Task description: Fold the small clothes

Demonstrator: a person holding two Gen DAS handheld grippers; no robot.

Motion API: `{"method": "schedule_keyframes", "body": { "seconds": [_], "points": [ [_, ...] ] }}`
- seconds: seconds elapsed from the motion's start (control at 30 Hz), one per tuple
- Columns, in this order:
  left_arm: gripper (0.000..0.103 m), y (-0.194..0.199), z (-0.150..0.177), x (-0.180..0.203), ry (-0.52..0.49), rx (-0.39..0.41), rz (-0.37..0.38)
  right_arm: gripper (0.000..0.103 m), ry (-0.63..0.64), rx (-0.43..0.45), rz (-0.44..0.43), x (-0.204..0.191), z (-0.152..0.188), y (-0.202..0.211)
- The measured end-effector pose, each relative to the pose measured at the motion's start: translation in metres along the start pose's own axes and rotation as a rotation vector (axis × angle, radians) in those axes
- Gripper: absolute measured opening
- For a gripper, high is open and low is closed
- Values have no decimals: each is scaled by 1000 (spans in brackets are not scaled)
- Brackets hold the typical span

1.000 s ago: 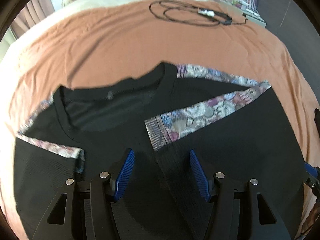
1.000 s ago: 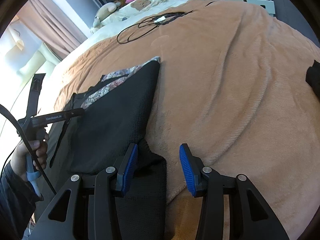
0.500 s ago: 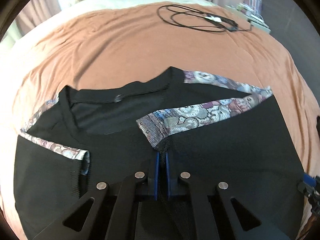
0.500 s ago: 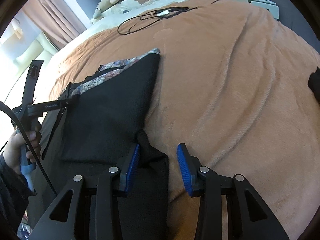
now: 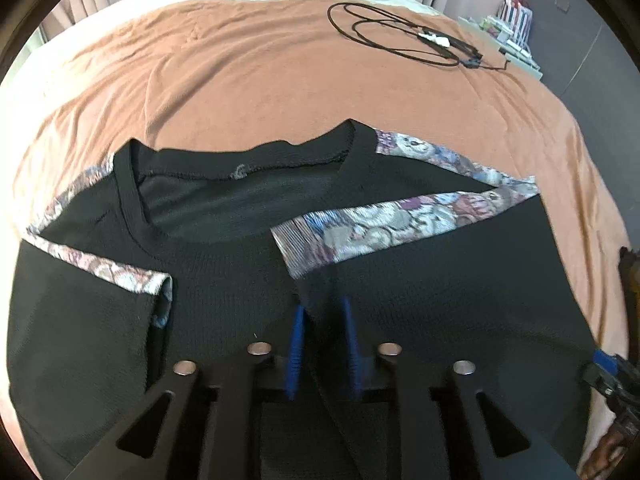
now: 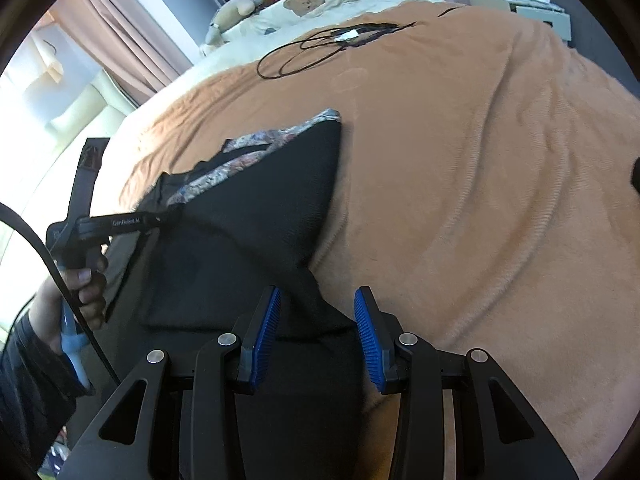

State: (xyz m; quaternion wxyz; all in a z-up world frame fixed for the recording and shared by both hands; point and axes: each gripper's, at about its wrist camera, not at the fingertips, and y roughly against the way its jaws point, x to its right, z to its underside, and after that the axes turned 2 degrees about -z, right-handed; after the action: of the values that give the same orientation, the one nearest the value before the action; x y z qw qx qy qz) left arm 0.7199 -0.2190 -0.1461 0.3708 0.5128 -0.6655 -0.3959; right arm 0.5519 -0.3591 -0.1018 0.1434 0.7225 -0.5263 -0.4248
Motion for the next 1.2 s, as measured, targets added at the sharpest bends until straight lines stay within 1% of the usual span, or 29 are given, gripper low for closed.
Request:
{"method": "schedule_keyframes", "body": {
  "seconds": [0.03,0.07,0.13,0.17,0.2,0.23,0.33,0.57,0.7,0.8,0.87,0.9,0.97,1.0,1.03,1.07,1.13,1.2],
  "points": [
    [35,3,2,0,-3,4,2,35,-2,-5,3,1,1,-3],
    [40,6,5,1,-9,8,3,31,-4,-10,6,2,1,-6],
    [43,11,12,3,-15,9,14,18,-7,-15,-3,3,3,-10],
    [44,12,15,3,-13,4,23,14,-5,-15,-6,3,3,-10],
    [44,14,20,3,-9,-2,31,8,-2,-19,-5,2,4,-11],
    [44,15,25,3,-7,-9,37,6,-1,-21,2,2,5,-10],
    [44,18,40,5,-1,-21,49,3,-11,-17,11,0,4,-8],
    [44,27,74,13,5,-42,94,3,-52,-26,25,0,5,-3],
    [44,31,91,22,-10,-44,89,2,-47,-34,57,-6,4,-3],
    [42,33,100,28,-20,-45,76,3,-11,-48,95,-14,4,-6],
    [40,35,104,27,-14,-47,74,6,3,-35,110,-18,4,-1],
    [40,36,105,27,-8,-51,75,7,8,-33,111,-19,5,0],
    [40,41,108,25,0,-54,78,11,1,-25,104,-18,7,7],
    [40,43,109,25,2,-55,77,17,-5,-24,101,-16,8,10],
    [40,48,111,22,6,-52,84,25,-16,-24,103,-15,10,14],
    [40,54,112,20,12,-43,97,31,-29,-20,102,-15,11,19],
    [40,65,114,16,19,-27,118,54,-30,-3,100,-16,14,29],
    [42,76,115,13,23,-13,115,64,-9,3,113,-22,18,39]
  ]
}}
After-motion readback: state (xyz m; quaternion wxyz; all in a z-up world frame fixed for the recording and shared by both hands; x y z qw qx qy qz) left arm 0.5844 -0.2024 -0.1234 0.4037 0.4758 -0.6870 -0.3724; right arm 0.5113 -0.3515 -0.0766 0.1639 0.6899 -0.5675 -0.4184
